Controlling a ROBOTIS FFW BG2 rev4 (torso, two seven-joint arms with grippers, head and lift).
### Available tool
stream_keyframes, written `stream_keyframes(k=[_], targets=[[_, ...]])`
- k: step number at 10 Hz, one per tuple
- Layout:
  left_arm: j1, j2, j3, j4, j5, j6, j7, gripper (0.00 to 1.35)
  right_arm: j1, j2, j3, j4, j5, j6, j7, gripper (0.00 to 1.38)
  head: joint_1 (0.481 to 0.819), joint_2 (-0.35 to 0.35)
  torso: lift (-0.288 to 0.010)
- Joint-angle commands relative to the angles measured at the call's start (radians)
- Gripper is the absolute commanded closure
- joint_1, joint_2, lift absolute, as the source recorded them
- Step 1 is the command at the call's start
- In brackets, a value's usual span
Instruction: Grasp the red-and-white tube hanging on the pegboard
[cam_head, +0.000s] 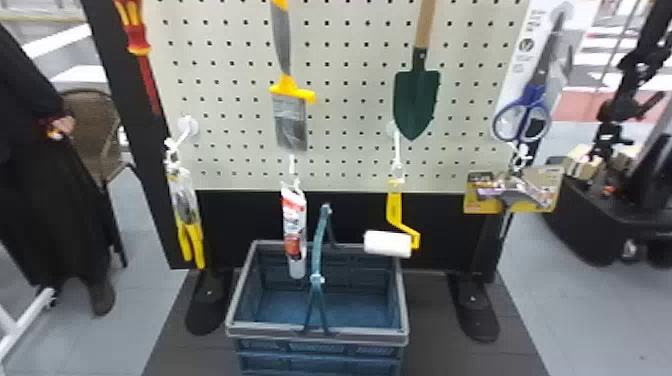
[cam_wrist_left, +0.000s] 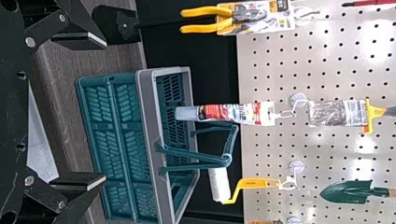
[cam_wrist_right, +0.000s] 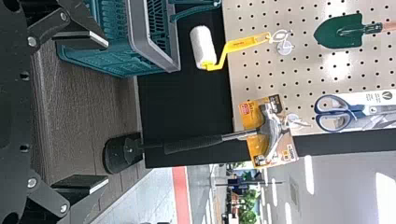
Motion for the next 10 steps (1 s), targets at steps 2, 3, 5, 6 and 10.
stream_keyframes(k=[2, 3, 5, 6, 10], targets=[[-0.001, -0.002, 0.003, 0.005, 0.001, -0.007, 0.000, 0.29, 0.001, 0.001, 0.000, 0.000, 0.000, 0.000, 0.000, 0.26, 0.549, 0.000, -0.100], [-0.003, -0.002, 0.002, 0.010, 0.004, -0.009, 0.000, 0.29, 0.001, 0.000, 0.000, 0.000, 0.000, 0.000, 0.000, 0.26, 0.549, 0.000, -0.100], [-0.005, -0.002, 0.000, 0.019, 0.015, -0.010, 0.000, 0.29, 0.001, 0.001, 0.000, 0.002, 0.000, 0.000, 0.000, 0.26, 0.549, 0.000, -0.100], [-0.016, -0.002, 0.000, 0.029, 0.027, -0.010, 0.000, 0.29, 0.001, 0.001, 0.000, 0.002, 0.000, 0.000, 0.000, 0.26, 0.549, 0.000, -0.100], [-0.155, 0.061, -0.015, 0.140, 0.139, -0.009, -0.058, 0.29, 0.003, 0.001, 0.000, 0.007, 0.000, 0.000, 0.000, 0.26, 0.549, 0.000, -0.100]])
